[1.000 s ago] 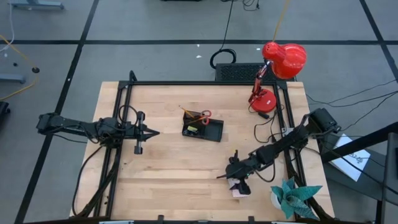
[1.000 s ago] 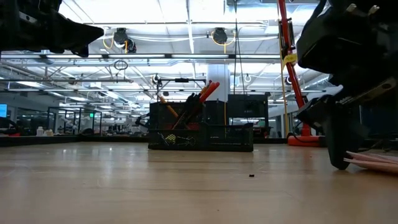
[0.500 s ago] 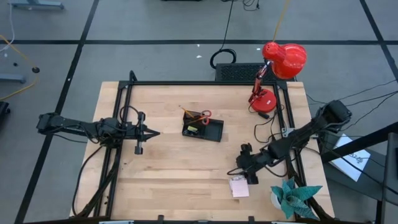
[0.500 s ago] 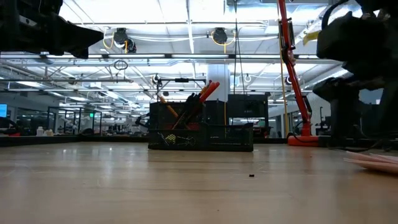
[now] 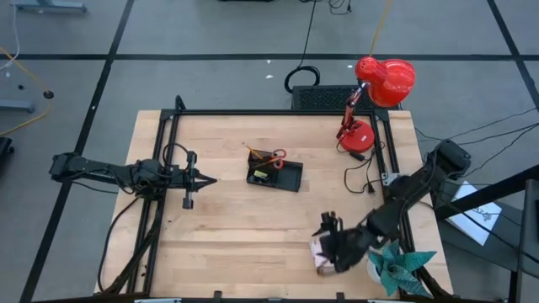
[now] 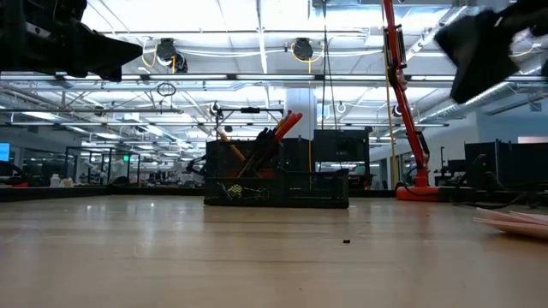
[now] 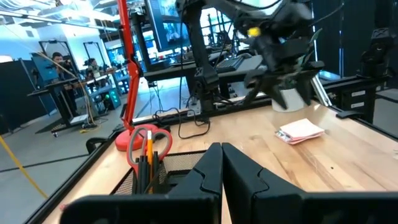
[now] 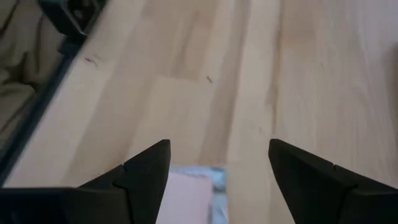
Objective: Pick and place office supplies into organizer
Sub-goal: Put the sticky note into the desk organizer
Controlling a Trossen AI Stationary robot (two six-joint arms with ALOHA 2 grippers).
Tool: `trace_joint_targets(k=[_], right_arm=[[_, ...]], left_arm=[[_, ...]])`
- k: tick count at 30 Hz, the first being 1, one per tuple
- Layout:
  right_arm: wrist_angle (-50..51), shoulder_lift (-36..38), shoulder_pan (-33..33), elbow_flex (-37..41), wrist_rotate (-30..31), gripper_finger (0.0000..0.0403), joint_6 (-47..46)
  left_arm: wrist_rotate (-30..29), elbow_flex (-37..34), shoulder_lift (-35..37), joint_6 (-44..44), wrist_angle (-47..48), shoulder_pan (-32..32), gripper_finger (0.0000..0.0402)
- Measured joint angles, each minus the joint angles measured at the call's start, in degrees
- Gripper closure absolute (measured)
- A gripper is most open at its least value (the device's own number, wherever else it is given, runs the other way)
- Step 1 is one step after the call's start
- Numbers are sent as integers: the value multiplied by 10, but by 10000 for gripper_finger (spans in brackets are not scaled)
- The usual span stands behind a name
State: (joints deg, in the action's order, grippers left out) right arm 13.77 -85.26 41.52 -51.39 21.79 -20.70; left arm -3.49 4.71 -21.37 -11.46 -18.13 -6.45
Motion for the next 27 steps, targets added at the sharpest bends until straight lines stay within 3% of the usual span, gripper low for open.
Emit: trace_joint_targets(k=[8, 14, 23, 27], right_arm=[[146, -141, 79, -144, 108, 138, -47], [248, -222, 111, -220, 115, 138, -116], [305, -239, 113, -247, 171, 138, -130], [316, -213, 86, -247, 152, 138, -98]], left_arm=[[0, 0, 0, 12, 2, 0, 392], [0, 0, 0, 26, 4, 0, 392], [4, 0, 0, 25, 4, 0, 391], [4, 0, 0, 15, 4, 0, 392]])
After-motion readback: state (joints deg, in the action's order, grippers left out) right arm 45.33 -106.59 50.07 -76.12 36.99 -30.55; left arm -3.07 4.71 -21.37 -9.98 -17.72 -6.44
